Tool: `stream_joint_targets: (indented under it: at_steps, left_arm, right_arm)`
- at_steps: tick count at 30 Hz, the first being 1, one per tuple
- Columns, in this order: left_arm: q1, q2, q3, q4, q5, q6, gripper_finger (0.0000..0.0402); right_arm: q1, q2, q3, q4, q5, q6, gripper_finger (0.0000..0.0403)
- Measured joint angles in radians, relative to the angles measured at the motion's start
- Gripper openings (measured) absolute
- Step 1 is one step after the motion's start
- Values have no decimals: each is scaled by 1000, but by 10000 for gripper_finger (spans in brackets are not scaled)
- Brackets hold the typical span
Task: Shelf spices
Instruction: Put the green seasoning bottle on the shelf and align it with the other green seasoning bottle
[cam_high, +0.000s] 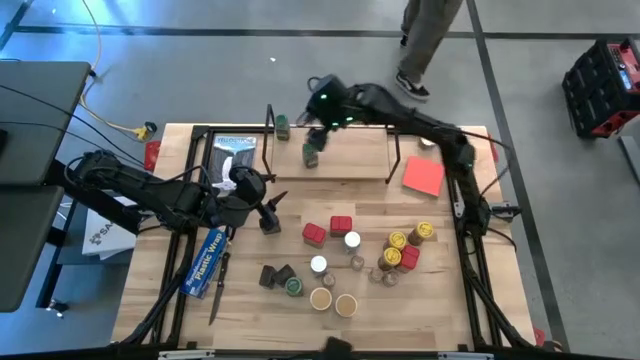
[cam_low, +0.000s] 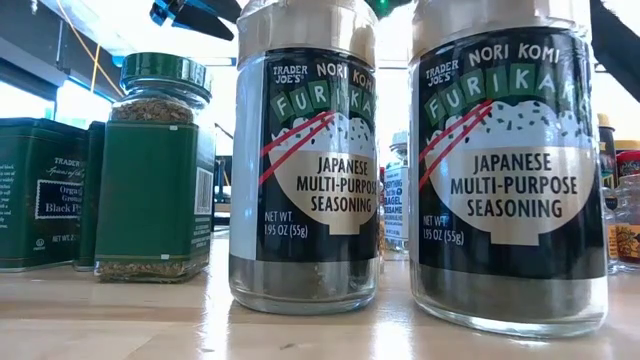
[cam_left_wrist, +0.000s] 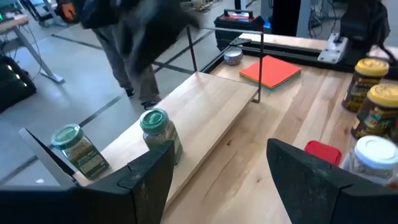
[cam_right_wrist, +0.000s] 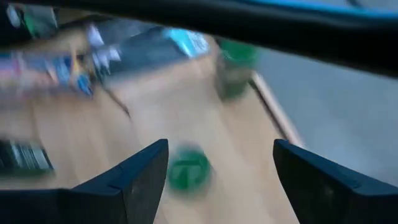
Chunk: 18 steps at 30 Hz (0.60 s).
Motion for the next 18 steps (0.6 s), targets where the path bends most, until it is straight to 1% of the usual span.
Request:
stream_joint_targets:
  at_steps: [3, 5, 8, 10, 12, 14, 16, 18]
  left_arm:
    - [5, 14, 0, 41, -12, -30, 248]
    - [23, 30, 0, 110, -8, -24, 248]
    - [59, 56, 0, 220, 27, 37, 248]
    - [86, 79, 4, 285, 63, 77, 248]
    - [117, 109, 31, 292, 108, 90, 248]
    - [150, 144, 78, 261, 155, 91, 248]
    - [183, 186, 137, 210, 192, 97, 248]
    - [217, 234, 202, 151, 224, 110, 248]
  right_arm:
    - [48, -103, 0, -146, 84, -75, 283]
    - [87, -175, -1, -226, 114, -102, 283]
    - [144, -280, -1, -321, 129, -114, 284]
    - [186, -353, -32, -345, 130, -103, 284]
    - [230, -448, -116, -337, 132, -86, 284]
    - [277, -557, -238, -291, 139, -56, 284]
    - [333, -675, -390, -221, 187, -1, 284]
    - [390, -781, -539, -145, 258, 69, 284]
